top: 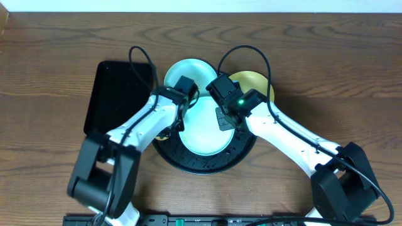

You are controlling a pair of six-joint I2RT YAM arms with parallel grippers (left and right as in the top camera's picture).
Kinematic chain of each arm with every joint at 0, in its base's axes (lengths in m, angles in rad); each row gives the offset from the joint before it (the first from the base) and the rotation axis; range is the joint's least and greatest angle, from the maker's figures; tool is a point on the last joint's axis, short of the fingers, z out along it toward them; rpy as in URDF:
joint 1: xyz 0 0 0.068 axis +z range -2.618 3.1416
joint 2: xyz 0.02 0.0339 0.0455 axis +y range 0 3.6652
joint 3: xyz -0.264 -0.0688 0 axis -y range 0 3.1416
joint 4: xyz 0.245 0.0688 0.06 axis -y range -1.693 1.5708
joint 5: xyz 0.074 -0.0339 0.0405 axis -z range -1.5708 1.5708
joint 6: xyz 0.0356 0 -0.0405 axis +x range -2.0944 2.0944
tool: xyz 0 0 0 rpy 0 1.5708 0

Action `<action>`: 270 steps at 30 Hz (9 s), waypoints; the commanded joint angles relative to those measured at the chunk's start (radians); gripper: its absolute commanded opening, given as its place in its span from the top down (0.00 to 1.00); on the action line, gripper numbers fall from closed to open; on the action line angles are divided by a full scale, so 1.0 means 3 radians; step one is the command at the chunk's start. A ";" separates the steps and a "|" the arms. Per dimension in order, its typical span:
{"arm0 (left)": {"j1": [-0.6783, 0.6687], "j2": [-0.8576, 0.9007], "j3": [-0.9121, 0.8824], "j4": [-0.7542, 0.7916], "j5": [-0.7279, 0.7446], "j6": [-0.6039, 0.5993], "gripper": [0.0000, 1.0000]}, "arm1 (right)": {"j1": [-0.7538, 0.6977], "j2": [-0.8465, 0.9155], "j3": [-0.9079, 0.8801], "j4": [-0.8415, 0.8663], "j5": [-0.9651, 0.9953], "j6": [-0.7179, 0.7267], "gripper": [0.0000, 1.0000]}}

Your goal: Clean dirty plates on tray and stack at the side

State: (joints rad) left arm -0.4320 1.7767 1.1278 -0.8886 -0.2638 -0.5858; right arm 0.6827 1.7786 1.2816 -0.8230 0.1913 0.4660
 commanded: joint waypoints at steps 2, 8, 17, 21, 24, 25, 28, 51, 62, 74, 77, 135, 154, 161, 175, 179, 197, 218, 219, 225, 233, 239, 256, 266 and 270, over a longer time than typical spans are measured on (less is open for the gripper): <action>0.0220 -0.0524 0.0132 -0.0048 -0.0032 0.0056 0.93 | -0.0027 -0.0107 0.0081 -0.0027 0.0098 -0.0011 0.99; 0.0725 -0.0960 0.0132 -0.0156 0.0037 0.0179 0.92 | -0.0027 -0.0107 0.0081 -0.0029 0.0099 -0.0013 0.99; 0.1222 -0.1400 0.0132 -0.0127 0.1233 0.0944 0.92 | -0.0033 -0.0121 0.0146 -0.0025 0.0524 -0.0013 0.99; 0.1233 -0.1397 0.0132 -0.0170 0.1331 0.0942 0.92 | -0.0033 -0.0121 0.0252 -0.0053 0.0739 -0.0076 0.98; 0.1233 -0.1397 0.0132 -0.0189 0.1334 0.0941 0.92 | -0.0027 -0.0121 0.0375 -0.0075 0.0908 -0.0195 0.99; 0.1233 -0.1396 0.0132 -0.0189 0.1334 0.0941 0.92 | -0.0025 -0.0121 0.0422 -0.0083 0.0956 -0.0225 0.99; 0.1233 -0.1396 0.0132 -0.0189 0.1343 0.0940 0.92 | -0.0017 -0.0121 0.0559 -0.0106 0.1074 -0.0290 0.98; 0.1233 -0.1361 0.0131 -0.0127 0.1340 0.0916 0.92 | 0.0490 -0.0179 0.0913 -0.0237 0.1887 -0.0576 0.98; 0.1233 -0.1139 0.0131 -0.0164 0.1342 0.0917 0.85 | 0.0132 -0.0116 0.0886 -0.1035 0.0809 0.0786 0.14; 0.1233 -0.1139 0.0131 -0.0167 0.1340 0.0930 0.84 | 0.0052 -0.0031 0.0022 -0.0518 0.0045 0.1637 0.36; 0.1233 -0.1139 0.0131 -0.0169 0.1340 0.0931 0.83 | 0.0020 -0.0031 -0.0135 -0.0416 0.0017 0.1662 0.43; 0.1233 -0.1139 0.0131 -0.0277 0.1289 0.0979 0.84 | -0.0088 -0.0506 0.0521 0.0022 0.0657 -0.0211 0.98; 0.1233 -0.1139 0.0131 -0.0308 0.1289 0.0982 0.84 | -0.0212 -0.0023 0.0340 -0.0290 -0.0102 0.1293 0.48; 0.1233 -0.1139 0.0131 -0.0334 0.1289 0.0980 0.84 | -0.0273 0.0367 0.0338 -0.0284 -0.0244 0.1606 0.73; 0.1233 -0.1139 0.0131 -0.0340 0.1289 0.0980 0.84 | -0.0338 0.0462 0.0338 -0.0309 -0.0275 0.1612 0.65; 0.1233 -0.1139 0.0131 -0.0341 0.1288 0.0982 0.83 | -0.0338 0.0462 0.0332 -0.0312 -0.0295 0.1617 0.66; 0.1233 -0.1139 0.0131 -0.0374 0.1288 0.0993 0.83 | -0.0336 0.0462 0.0153 -0.0058 -0.0305 0.1750 0.80; 0.1233 -0.1139 0.0131 -0.0417 0.1277 0.1043 0.83 | -0.0326 0.0462 -0.0025 0.0252 -0.0350 0.1863 0.76; 0.1233 -0.1139 0.0131 -0.0417 0.1277 0.1043 0.83 | -0.0326 0.0462 -0.0061 0.0294 -0.0370 0.1863 0.76; 0.1233 -0.1139 0.0131 -0.0426 0.1277 0.1043 0.83 | -0.0326 0.0462 -0.0197 0.0468 -0.0432 0.1862 0.91; 0.1233 -0.1139 0.0131 -0.0427 0.1278 0.1041 0.83 | -0.0326 0.0462 -0.0196 0.0605 -0.0454 0.1804 0.98; 0.1233 -0.1139 0.0131 -0.0427 0.1278 0.1041 0.83 | -0.0326 0.0456 -0.0167 0.0626 -0.0427 0.1514 0.98; 0.1233 -0.1139 0.0131 -0.0426 0.1279 0.1040 0.83 | -0.0326 -0.0123 -0.0148 0.0589 -0.0037 0.0893 0.98; 0.1233 -0.1139 0.0131 -0.0425 0.1278 0.1039 0.83 | -0.0280 -0.0200 -0.0146 0.0579 0.0207 0.0483 0.98; 0.1233 -0.1139 0.0131 -0.0423 0.1279 0.1040 0.83 | -0.0226 -0.0201 -0.0120 0.0509 0.0418 0.0336 0.98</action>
State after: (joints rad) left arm -0.0669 1.4357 1.1488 -1.0138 0.1284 -0.2867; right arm 0.5922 1.7390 1.2385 -0.6579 0.2291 0.6353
